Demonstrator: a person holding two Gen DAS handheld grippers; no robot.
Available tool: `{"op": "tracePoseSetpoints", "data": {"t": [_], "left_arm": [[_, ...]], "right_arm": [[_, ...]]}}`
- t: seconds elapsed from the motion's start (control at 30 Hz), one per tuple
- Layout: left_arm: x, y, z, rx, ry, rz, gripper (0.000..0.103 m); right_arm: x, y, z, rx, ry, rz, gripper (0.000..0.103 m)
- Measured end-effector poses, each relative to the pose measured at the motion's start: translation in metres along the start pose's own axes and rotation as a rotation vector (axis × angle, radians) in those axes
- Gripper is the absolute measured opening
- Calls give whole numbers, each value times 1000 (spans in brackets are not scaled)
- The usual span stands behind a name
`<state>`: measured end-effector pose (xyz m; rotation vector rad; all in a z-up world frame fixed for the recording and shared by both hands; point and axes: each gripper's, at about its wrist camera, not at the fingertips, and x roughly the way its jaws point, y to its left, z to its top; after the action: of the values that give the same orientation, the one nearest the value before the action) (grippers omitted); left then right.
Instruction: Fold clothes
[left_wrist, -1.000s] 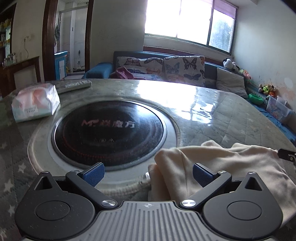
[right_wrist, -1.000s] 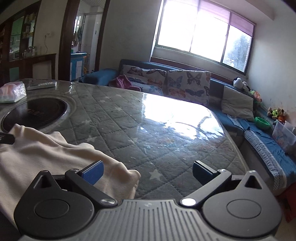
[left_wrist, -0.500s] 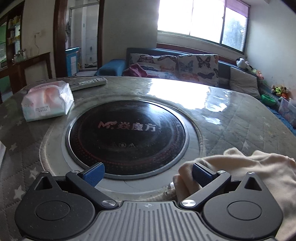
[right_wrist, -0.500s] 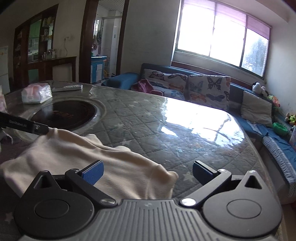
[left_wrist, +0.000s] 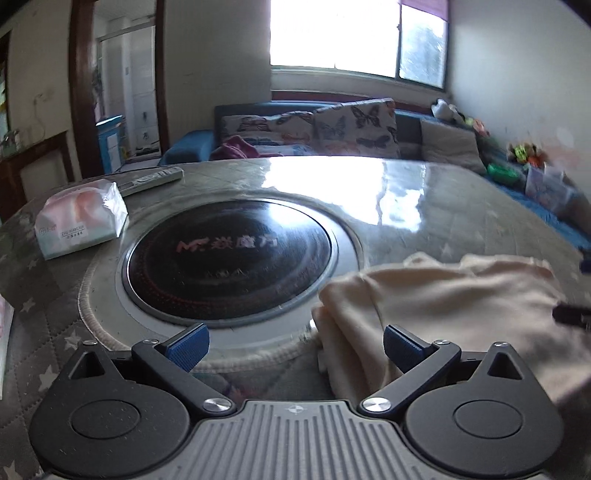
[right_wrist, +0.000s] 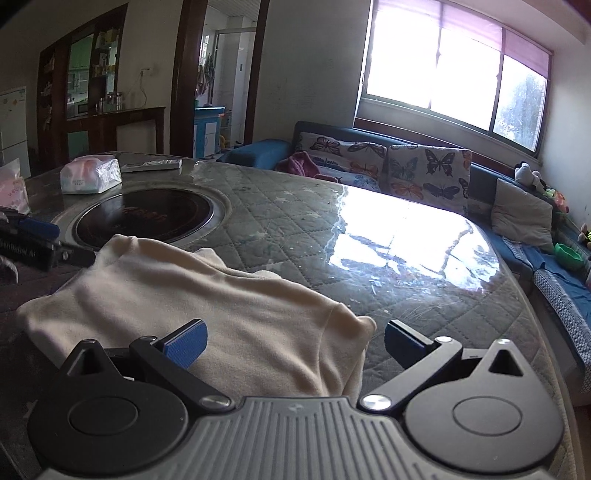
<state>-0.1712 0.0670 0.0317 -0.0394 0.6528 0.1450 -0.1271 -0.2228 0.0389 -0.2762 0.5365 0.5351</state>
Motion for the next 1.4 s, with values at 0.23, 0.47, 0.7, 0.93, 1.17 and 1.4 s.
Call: {"op": "tracePoseSetpoints", "data": {"t": [0.23,0.47,0.7,0.93,1.17,1.4], "left_arm": [[1,19,-3,-103,27,-12,100],[6,16,-10,-62,48,-14,100],[-9,41,1,-162,35,3,102],[-20,64,9,-283,33,11,103],[-24,72,7,-376,42,-51,103],[-14,70,5,-488,91,-155,103]], "right_arm": [[-6,10,1,-40,-12,34,103],[-9,28,9,-84,-10,119,103],[-11,73,13,-233,12,286,103],[-8,133,13,-428,44,433,96],[0,173,12,-568,66,477,68],[0,179,9,-600,42,453,23]]}}
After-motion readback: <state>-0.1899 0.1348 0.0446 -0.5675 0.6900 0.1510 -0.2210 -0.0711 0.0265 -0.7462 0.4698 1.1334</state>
